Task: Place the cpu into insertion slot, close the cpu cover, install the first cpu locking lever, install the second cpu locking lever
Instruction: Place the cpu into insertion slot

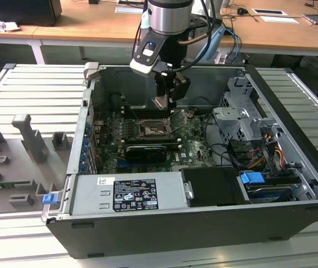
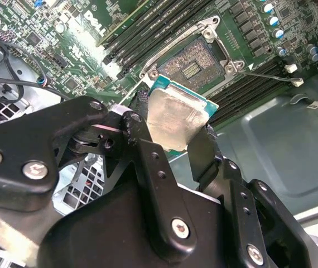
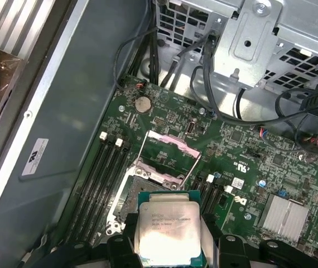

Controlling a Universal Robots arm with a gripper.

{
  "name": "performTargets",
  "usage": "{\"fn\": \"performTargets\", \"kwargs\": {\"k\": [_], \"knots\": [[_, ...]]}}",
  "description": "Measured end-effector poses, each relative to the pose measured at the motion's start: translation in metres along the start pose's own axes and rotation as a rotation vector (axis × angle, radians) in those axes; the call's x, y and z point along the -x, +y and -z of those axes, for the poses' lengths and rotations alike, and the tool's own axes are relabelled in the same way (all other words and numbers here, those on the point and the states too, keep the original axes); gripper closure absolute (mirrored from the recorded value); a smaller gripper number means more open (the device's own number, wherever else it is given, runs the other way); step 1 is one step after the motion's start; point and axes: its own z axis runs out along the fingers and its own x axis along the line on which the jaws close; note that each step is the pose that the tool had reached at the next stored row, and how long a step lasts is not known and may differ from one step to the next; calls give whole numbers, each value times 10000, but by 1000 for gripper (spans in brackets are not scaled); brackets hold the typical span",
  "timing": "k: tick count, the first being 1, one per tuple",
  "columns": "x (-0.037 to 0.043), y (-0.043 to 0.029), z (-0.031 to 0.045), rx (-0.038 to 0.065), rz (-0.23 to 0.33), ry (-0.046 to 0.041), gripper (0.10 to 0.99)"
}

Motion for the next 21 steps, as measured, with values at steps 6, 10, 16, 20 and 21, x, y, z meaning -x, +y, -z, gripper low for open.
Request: {"fn": "performTargets", "kwargs": {"k": [6, 10, 16, 20, 21], "knots": [[1, -2, -24, 2, -66, -5, 561], [1, -5, -55, 12, -610, -51, 561], [2, -6, -76, 26, -1282, -106, 561], [2, -7, -89, 34, -1647, -135, 561], [2, -7, -92, 34, -1721, -141, 561]]}}
